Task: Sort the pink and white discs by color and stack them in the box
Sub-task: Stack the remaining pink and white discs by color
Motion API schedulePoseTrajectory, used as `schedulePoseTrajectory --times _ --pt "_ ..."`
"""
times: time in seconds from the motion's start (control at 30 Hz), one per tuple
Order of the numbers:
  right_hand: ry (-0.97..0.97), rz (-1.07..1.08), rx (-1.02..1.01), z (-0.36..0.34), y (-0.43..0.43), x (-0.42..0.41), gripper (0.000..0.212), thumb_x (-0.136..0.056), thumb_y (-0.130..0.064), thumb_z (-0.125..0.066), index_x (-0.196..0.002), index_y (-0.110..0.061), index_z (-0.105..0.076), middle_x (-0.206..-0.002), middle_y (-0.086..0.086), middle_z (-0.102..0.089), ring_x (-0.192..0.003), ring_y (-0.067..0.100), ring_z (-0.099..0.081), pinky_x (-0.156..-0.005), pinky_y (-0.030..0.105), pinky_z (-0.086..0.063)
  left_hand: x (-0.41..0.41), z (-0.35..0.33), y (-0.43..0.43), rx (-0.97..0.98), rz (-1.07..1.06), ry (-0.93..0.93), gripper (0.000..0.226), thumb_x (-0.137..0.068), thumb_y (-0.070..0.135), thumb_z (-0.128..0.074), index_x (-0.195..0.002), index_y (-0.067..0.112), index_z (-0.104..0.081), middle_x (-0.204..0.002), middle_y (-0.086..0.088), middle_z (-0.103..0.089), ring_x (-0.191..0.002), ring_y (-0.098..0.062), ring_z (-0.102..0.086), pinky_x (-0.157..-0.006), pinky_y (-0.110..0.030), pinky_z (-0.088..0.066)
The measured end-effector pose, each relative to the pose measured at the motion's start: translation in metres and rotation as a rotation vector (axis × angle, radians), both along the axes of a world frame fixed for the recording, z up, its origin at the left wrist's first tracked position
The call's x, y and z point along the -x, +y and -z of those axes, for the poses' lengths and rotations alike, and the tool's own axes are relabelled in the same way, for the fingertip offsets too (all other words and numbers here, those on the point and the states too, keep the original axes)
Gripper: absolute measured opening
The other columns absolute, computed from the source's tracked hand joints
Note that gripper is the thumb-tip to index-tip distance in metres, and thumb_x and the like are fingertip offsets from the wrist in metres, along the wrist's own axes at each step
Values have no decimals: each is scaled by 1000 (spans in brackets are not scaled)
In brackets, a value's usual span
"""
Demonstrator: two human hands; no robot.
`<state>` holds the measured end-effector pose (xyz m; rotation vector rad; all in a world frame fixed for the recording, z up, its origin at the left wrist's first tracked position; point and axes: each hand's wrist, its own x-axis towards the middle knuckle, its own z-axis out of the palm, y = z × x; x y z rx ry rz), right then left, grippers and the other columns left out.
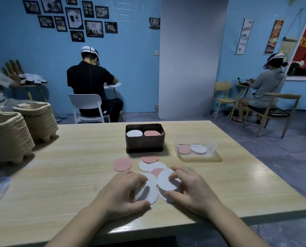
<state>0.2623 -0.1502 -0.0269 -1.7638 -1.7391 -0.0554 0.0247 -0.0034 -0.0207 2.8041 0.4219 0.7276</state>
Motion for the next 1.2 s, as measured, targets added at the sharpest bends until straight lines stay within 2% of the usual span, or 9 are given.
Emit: schedulePoseTrajectory --times 0.17,0.37,0.43,0.5,0.57,0.7,0.8,1.0,1.2 --pt "-41 11 18 0 1 -1 34 -79 -57 -69 -100 -34 -57 -142 -14 -53 -128 6 -47 -101 24 -40 3 0 -3 -59 -70 -126 49 -74 59 -73 -110 29 -61 -99 18 -65 -85 -2 -54 -71 -25 -48" --pt "-50 -40 42 -5 13 8 35 -80 -52 -71 -103 -31 -57 -147 -11 -50 -132 8 -46 -106 31 -40 0 7 2 -134 -86 -210 55 -76 53 -72 -117 16 -63 -107 5 -70 -92 -16 -65 -71 -29 -54" --pt "-12 -63 30 -6 18 17 41 -80 -52 -74 -111 -32 -56 -146 -15 -51 -125 -5 -44 -105 25 -36 0 10 3 -150 -76 -219 55 -77 51 -75 -116 16 -61 -111 2 -70 -95 -19 -66 -72 -32 -56" --pt "35 -89 21 -4 21 24 54 -78 -46 -82 -122 -29 -55 -139 -20 -53 -114 -21 -37 -99 7 -29 -1 11 4 -157 -59 -222 52 -78 52 -78 -113 18 -58 -115 0 -71 -98 -20 -67 -74 -33 -56" --pt "30 -129 15 -1 22 27 64 -77 -45 -83 -131 -31 -52 -132 -21 -55 -112 -25 -35 -96 1 -27 -2 12 6 -156 -36 -217 49 -81 54 -78 -109 19 -58 -120 -1 -70 -103 -20 -67 -78 -31 -56" --pt "-51 -177 24 -1 22 27 47 -81 -51 -75 -119 -33 -55 -146 -10 -52 -129 2 -46 -105 12 -32 -6 13 7 -135 14 -172 47 -86 60 -72 -111 22 -61 -136 4 -64 -117 -13 -62 -86 -25 -53" --pt "-64 -164 11 -1 21 27 38 -83 -51 -71 -111 -28 -58 -148 -7 -51 -130 8 -48 -105 9 -27 -5 15 8 -98 -4 -172 51 -84 63 -68 -118 27 -57 -141 7 -60 -121 -10 -60 -86 -24 -54" --pt "44 -149 -124 -3 15 23 37 -80 -33 -83 -104 -32 -56 -143 -10 -56 -135 4 -46 -105 14 -30 -1 13 4 -66 -33 -243 29 -86 45 -65 -109 32 -54 -102 17 -64 -86 -7 -59 -66 -27 -50" --pt "72 -158 -129 -3 17 25 37 -80 -38 -83 -105 -28 -57 -140 -11 -59 -137 4 -46 -104 10 -26 1 13 4 -103 -27 -237 23 -86 34 -65 -109 33 -60 -100 18 -68 -84 -7 -61 -64 -23 -48"
